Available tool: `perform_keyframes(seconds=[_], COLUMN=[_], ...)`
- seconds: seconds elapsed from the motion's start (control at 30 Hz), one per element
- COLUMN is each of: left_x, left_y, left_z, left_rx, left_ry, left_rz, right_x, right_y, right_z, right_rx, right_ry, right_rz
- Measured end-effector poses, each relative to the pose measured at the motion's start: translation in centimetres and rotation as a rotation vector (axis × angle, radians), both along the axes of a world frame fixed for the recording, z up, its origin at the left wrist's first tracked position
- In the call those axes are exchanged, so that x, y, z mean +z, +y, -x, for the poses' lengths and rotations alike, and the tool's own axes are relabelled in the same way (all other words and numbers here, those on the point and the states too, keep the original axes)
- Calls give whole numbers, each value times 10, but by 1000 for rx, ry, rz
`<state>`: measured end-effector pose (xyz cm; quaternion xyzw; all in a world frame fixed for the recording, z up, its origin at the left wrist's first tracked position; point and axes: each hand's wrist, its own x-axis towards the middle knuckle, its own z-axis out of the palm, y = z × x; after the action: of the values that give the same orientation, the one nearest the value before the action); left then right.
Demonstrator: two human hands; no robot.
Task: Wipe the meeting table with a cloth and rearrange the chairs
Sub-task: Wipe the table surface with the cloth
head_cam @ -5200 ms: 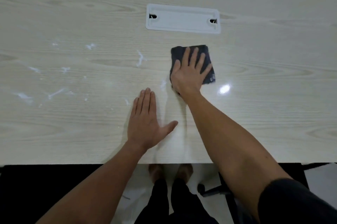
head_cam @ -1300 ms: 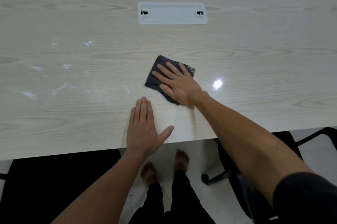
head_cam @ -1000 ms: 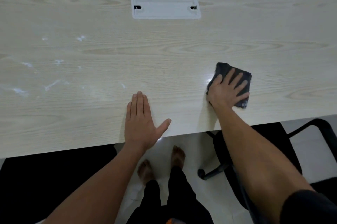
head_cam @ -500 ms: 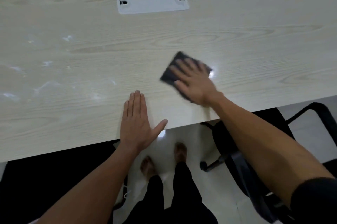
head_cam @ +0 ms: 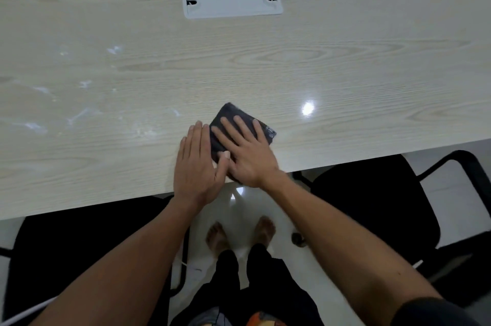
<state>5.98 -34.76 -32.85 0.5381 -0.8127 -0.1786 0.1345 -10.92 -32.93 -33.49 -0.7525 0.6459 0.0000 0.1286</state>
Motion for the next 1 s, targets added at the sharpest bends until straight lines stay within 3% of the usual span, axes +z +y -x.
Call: perform_keyframes(seconds=[0.07, 0.1, 0.23, 0.3, 0.37, 0.43, 0.53, 0.6, 0.7, 0.83, 0.93, 1.0], left_x=[0, -2, -11, -15, -16, -12, -4, 2, 13, 37, 63, 76], left_y=[0, 1, 11, 15, 18, 18, 13, 7, 1, -8, -11, -14], left_z=[3, 5, 16, 16, 14, 14, 14, 14, 15, 21, 29, 32], left_rx=[-14, -18, 6, 2, 13, 38, 56, 92, 114, 88, 116, 161], left_ry=[-12, -21, -25, -27, -12, 19, 70, 106, 159, 304, 432, 509], left_rz=[23, 20, -29, -29, -32, -35, -37, -63, -119, -213, -351, -483], right_x=[-1, -2, 2, 2, 1, 0, -2, -3, 5, 33, 74, 85], right_y=[5, 7, 20, 20, 16, 17, 23, 27, 31, 28, 18, 7], right_z=[49, 77, 146, 126, 82, 35, -12, -21, -7, 14, 22, 34], right_rx=[89, 34, -562, -888, -1051, -973, -605, -375, -219, -206, -404, -553], right_ry=[36, 63, 45, 7, -18, -26, -29, -48, -168, -498, -887, -1021], right_rz=[15, 25, -5, -29, -40, -48, 6, -9, -49, -167, -387, -435])
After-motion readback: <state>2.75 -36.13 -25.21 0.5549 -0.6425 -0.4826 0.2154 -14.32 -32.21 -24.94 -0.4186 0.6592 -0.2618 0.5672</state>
